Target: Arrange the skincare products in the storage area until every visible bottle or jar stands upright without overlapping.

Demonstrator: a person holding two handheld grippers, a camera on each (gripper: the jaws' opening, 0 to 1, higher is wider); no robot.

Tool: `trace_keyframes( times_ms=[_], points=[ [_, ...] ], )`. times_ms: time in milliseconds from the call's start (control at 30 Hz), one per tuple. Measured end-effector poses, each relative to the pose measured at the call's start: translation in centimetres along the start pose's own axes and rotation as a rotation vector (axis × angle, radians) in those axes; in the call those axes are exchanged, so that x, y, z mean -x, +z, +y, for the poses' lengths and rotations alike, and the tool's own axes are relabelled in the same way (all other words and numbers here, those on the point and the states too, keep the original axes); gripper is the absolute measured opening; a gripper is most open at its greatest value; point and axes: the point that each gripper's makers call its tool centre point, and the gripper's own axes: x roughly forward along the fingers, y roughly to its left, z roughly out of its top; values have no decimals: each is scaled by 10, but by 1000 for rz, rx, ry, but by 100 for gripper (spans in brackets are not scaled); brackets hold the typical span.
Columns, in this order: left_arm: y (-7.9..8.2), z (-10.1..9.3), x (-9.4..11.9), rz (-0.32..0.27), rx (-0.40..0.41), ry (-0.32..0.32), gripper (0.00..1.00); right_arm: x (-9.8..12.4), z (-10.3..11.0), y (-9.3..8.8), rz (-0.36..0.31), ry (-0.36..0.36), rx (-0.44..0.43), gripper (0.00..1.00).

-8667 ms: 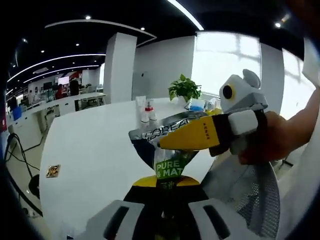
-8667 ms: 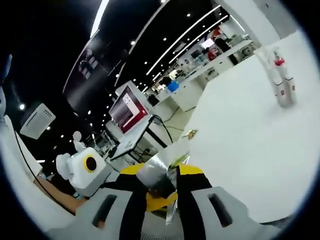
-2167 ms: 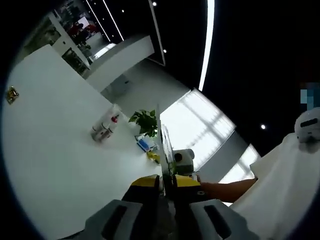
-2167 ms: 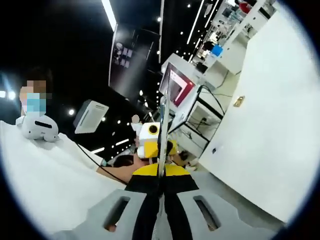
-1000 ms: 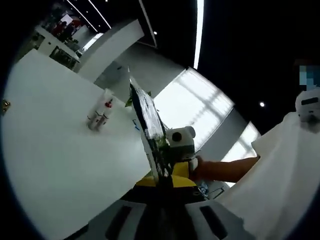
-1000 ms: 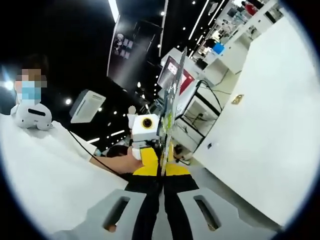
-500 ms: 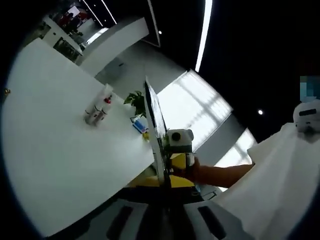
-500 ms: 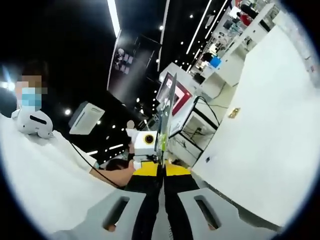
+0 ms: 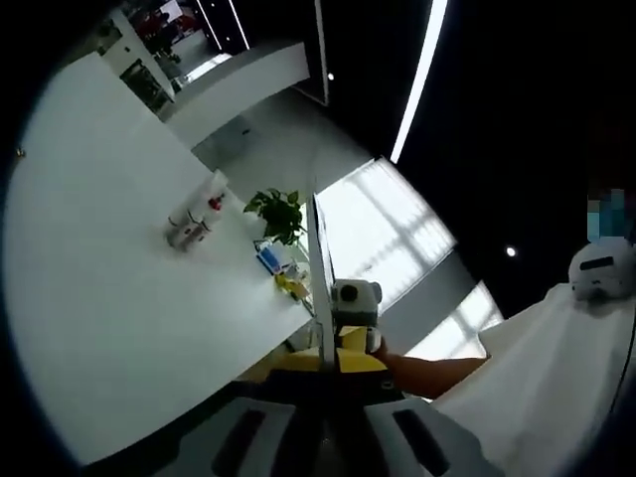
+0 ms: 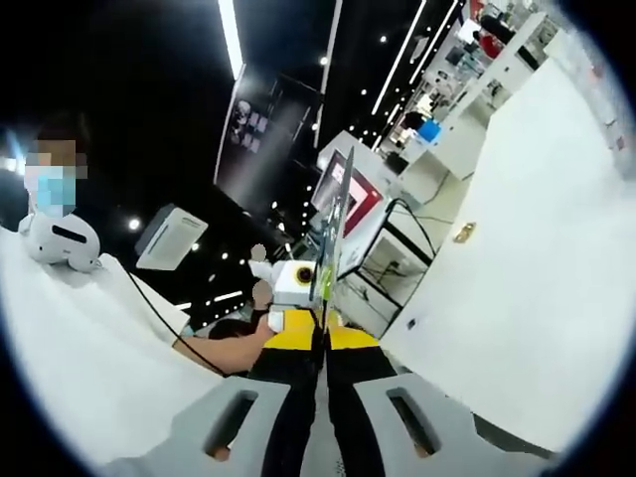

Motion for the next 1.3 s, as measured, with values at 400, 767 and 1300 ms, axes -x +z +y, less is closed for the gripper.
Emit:
trace_keyframes(
  times_ms=[400,767,1300],
  points=[
    [8,1,-5,40,36,-53,3,8,-6,17,-94,-34,-14,0],
    [22,12,-6,-5,85,-40,1,6,-22,17,-71,-125,33,3],
    [60,37,-12,-15,139,-43,1,30,-65,32,10,-554,452,29]
  ],
)
